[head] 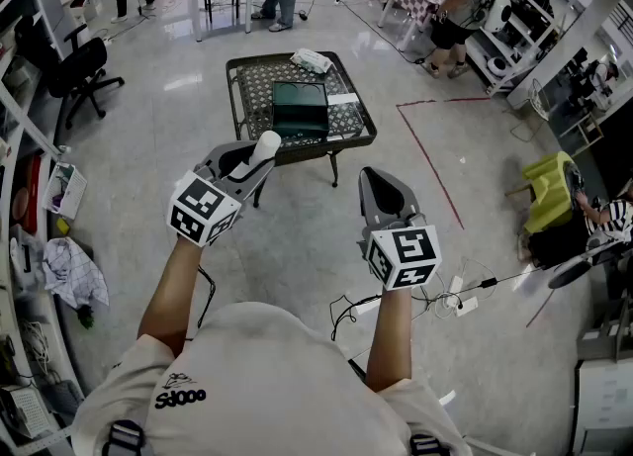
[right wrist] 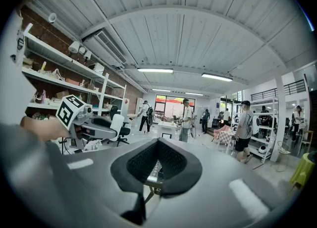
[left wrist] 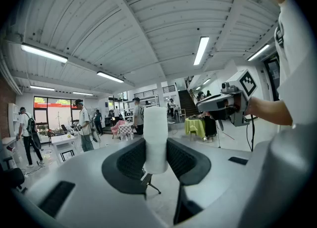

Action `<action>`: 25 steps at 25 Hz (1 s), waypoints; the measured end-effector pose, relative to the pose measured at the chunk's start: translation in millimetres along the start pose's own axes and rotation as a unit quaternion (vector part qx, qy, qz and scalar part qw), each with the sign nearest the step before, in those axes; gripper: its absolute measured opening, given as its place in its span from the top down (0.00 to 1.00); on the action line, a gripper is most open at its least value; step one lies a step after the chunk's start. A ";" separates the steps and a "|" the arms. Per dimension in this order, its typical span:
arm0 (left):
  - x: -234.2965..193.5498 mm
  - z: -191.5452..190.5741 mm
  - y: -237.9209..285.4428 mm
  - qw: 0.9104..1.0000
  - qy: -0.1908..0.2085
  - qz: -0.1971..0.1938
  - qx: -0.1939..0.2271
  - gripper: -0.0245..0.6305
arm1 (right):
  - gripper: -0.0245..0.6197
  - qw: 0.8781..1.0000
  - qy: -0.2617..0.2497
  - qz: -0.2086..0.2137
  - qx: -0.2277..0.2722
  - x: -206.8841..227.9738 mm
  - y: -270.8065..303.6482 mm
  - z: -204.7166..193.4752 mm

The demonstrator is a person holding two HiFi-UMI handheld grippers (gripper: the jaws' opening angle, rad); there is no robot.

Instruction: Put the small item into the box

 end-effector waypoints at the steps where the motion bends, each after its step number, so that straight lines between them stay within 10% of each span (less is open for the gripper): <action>1: 0.2 0.0 1.1 1.000 0.000 0.000 -0.002 0.77 | 0.95 1.000 0.000 -0.001 -0.001 1.3 0.4 0.1; 25: 53.7 -15.4 32.8 0.999 -0.019 0.022 -0.030 0.76 | 0.95 0.999 0.024 0.024 0.006 54.1 -17.5 -35.2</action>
Point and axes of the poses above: the fingertips, and each gripper's own axes: y forward along the fingers, x to its right, z out of its top, the point moved 8 cm from there along -y, backward along the fingers, and after that the axes turned 1 degree about -y, right-handed, at the moved point
